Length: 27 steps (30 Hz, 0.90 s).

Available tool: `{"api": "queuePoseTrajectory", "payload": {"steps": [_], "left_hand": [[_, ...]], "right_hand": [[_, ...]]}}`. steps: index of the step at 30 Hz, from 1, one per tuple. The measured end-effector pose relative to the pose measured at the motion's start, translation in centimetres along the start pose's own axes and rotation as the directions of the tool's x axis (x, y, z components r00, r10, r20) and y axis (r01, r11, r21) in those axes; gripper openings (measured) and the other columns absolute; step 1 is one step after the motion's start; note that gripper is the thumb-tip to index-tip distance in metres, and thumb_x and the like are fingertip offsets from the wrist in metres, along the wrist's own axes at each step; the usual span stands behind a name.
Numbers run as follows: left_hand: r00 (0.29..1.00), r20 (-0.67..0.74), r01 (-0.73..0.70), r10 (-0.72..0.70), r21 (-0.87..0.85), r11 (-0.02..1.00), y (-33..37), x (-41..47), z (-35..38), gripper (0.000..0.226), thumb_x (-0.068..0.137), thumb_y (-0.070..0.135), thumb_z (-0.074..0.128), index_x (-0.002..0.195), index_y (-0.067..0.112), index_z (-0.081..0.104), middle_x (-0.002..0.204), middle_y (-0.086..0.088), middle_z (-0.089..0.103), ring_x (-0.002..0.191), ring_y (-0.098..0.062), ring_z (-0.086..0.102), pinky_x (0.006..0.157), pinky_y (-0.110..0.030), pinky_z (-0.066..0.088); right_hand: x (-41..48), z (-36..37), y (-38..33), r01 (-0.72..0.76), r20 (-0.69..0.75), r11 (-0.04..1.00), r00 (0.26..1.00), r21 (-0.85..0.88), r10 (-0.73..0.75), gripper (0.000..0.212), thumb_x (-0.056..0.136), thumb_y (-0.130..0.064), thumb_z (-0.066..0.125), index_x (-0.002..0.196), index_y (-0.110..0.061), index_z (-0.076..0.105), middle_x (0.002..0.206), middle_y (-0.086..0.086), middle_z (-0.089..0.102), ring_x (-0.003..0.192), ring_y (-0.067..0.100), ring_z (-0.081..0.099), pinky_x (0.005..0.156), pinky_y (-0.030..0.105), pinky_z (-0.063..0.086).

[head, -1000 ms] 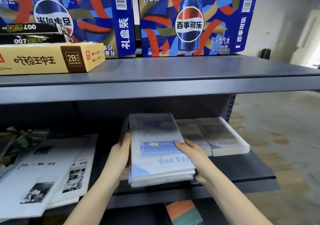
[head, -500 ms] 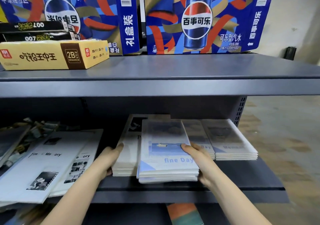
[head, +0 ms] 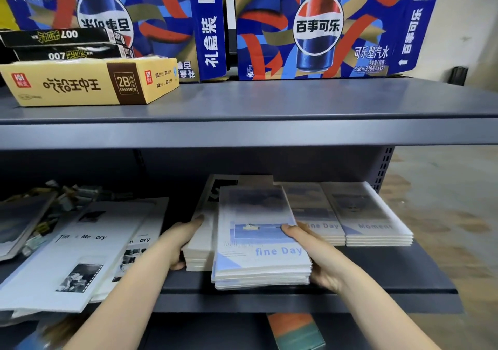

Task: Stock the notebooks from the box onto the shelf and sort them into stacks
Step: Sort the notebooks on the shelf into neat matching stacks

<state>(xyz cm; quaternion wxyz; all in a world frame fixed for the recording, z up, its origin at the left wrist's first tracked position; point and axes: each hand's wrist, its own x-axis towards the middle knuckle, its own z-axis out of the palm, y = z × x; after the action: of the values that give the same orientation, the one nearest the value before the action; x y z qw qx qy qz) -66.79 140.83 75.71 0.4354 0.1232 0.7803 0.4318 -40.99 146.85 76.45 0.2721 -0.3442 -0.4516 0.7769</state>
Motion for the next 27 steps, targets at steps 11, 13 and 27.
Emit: {"api": "queuePoseTrajectory", "payload": {"steps": [11, 13, 27], "left_hand": [[0.972, -0.013, -0.214, 0.234, 0.358, 0.909, -0.1, -0.5, 0.2, 0.074, 0.09, 0.055, 0.044, 0.141, 0.002, 0.032, 0.126, -0.016, 0.051, 0.102, -0.031, 0.052, 0.081, -0.037, 0.048], [0.973, -0.011, -0.213, 0.232, 0.354, 0.911, -0.2, -0.5, 0.2, 0.074, 0.09, 0.056, 0.044, 0.142, 0.004, 0.031, 0.12, -0.014, 0.05, 0.095, -0.028, 0.05, 0.078, -0.037, 0.047], [0.975, 0.006, -0.208, 0.22, 0.354, 0.912, -0.6, 0.2, -2.3, 0.073, 0.09, 0.057, 0.044, 0.14, 0.005, 0.034, 0.129, -0.016, 0.049, 0.112, -0.033, 0.049, 0.079, -0.036, 0.045]], "right_hand": [[0.3, 0.2, 0.6, -0.019, -0.059, 1.0, 0.998, 0.0, 0.019, 0.036, 0.088, -0.026, 0.063, 0.118, -0.007, 0.056, 0.105, 0.018, 0.07, 0.089, 0.028, 0.069, 0.07, 0.034, 0.057], [0.2, 0.4, 0.5, -0.026, -0.065, 1.0, 0.998, -0.004, 0.026, 0.032, 0.089, -0.025, 0.061, 0.112, -0.003, 0.06, 0.1, 0.019, 0.071, 0.084, 0.028, 0.07, 0.068, 0.033, 0.057], [1.1, 2.4, 1.9, -0.049, -0.13, 0.999, 0.99, 0.009, 0.05, 0.04, 0.085, -0.03, 0.065, 0.113, -0.002, 0.061, 0.104, 0.021, 0.07, 0.09, 0.031, 0.069, 0.077, 0.037, 0.056]]}}
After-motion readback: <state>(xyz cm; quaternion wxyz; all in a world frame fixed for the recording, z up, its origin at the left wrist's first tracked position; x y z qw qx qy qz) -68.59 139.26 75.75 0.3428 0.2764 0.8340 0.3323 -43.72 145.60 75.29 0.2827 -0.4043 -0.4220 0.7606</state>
